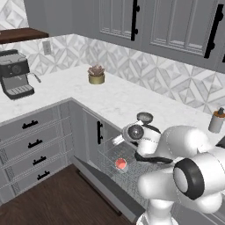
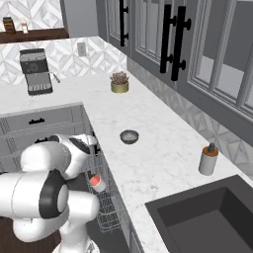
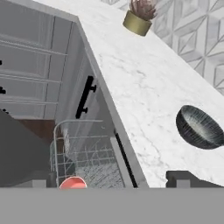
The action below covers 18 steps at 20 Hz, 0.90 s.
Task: Pick up the cup and bowl from the counter, place them in the dishwasher, and close the dishwasher door.
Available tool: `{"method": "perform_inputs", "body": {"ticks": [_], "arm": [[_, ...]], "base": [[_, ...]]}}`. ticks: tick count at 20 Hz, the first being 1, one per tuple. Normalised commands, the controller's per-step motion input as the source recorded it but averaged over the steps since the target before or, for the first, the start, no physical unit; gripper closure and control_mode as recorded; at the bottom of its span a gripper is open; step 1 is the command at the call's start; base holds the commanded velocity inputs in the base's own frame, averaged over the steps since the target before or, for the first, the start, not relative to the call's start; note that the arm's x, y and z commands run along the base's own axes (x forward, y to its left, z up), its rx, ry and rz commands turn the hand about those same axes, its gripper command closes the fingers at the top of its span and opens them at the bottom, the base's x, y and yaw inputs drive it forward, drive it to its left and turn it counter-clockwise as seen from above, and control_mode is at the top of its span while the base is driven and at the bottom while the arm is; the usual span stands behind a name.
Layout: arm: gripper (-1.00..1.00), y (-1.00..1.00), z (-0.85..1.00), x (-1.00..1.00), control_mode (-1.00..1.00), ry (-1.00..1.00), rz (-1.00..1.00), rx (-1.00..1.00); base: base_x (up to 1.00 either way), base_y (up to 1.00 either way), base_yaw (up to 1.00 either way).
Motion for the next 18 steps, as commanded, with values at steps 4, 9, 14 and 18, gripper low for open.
{"method": "perform_inputs", "body": {"ticks": [4, 9, 14, 18], "arm": [[-1.00, 0.00, 0.99, 0.62, -1.00, 0.19, 0.00, -0.11], [-1.00, -0.08, 0.56, 0.69, -1.00, 0.26, 0.00, -0.27], [-1.00, -0.24, 0.00, 0.57, -1.00, 0.28, 0.00, -0.28], [-1.00, -0.51, -0.35, 0.32, -1.00, 0.25, -0.04, -0.03]], "base": [[0.00, 0.00, 0.00], [0.00, 0.00, 0.00], [0.00, 0.00, 0.00], [0.00, 0.00, 0.00]]}}
